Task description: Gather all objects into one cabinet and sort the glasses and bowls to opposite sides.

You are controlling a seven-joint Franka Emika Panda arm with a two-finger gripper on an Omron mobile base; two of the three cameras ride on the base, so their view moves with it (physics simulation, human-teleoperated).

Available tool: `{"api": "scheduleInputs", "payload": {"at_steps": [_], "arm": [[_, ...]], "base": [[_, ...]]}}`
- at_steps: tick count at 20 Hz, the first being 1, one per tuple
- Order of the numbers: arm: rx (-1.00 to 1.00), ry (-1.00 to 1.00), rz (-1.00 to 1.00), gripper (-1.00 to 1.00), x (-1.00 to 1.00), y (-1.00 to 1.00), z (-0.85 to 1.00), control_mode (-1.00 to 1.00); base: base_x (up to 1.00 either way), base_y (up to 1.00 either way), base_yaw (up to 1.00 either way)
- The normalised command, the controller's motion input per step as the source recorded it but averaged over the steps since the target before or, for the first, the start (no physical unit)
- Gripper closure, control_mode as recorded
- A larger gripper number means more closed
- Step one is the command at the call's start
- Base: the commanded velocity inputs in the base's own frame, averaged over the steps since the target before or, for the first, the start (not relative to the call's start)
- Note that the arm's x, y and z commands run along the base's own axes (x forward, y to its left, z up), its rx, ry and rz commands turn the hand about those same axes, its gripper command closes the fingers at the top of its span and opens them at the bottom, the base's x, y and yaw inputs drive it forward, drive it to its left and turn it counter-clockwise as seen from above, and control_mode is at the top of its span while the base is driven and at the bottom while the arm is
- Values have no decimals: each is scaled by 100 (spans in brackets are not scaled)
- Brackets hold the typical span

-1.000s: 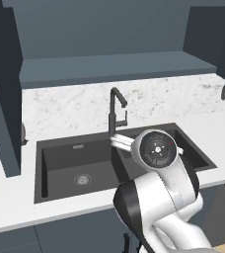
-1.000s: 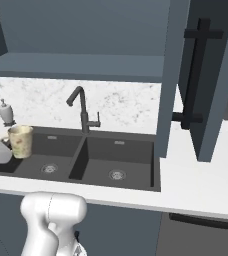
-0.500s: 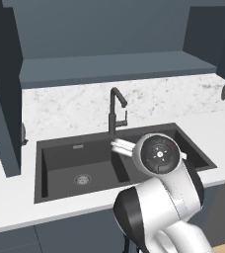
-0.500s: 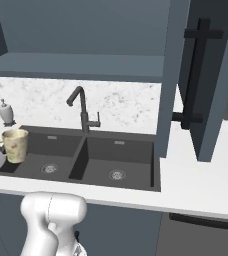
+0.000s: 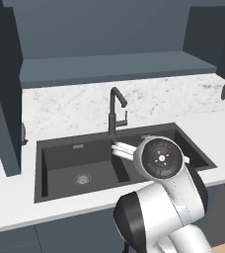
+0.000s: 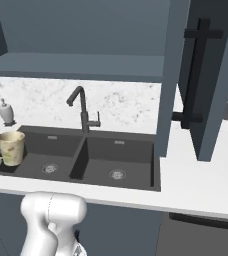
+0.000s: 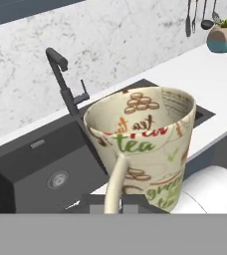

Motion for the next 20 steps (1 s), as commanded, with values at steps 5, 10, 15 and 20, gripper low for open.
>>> {"api": "scheduleInputs", "payload": {"at_steps": [5,10,15,20], "arm": [[0,0,0,100,0,0,0,100],[0,0,0,100,0,0,0,100],[0,0,0,100,0,0,0,100],[0,0,0,100,0,0,0,100]], "base": [[-89,-15,0],[-84,-4,0],[-8,-60,0],[0,-100,9]]}}
